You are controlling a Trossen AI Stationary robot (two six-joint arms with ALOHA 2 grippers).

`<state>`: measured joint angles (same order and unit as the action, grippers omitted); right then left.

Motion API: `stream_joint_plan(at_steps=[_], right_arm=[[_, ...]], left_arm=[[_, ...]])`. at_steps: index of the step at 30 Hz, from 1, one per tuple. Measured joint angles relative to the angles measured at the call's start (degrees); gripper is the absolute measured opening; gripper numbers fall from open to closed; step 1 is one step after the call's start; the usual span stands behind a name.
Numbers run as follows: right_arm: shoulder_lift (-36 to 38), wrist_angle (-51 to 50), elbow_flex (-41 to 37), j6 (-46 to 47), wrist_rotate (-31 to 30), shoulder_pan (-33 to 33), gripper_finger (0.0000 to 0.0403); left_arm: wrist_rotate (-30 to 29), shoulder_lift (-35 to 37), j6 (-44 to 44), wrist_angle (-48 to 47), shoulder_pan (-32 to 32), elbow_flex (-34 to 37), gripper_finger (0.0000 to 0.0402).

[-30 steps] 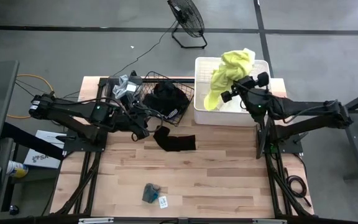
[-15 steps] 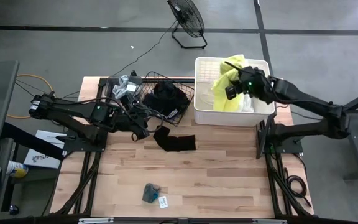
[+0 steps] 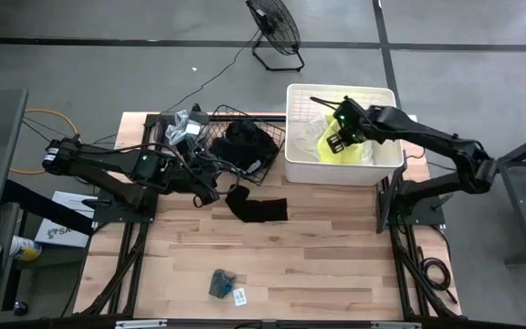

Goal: Pick & Place Cloths
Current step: Put the yellow dress into the white laundry bin

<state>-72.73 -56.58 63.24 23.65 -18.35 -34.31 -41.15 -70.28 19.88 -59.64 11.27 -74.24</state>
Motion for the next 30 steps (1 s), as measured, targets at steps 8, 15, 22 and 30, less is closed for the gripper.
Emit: stream_joint_plan(at_steps=[8,15,22,30], right_arm=[[-6.0,0.4,0.0,-2.5,5.8,-2.5,0.0074],[-9.0,2.3,0.0,-2.5,8.1,-4.8,0.0096],[-11.4,3.6,0.0,-2.5,11.3,-6.0,0.0098],[-13.4,8.5,0.0,-2.6,12.4,-6.0,0.0148]], left_arm=[[0.0,0.0,0.0,0.0,0.0,0.0,0.0225],[0.0,0.0,0.1,0.0,0.0,0.0,0.0225],[0.0,0.0,0.2,-0.1,0.0,0.0,0.0225],[0.5,0.0,0.2,-0.2,0.0,0.0,0.0225]])
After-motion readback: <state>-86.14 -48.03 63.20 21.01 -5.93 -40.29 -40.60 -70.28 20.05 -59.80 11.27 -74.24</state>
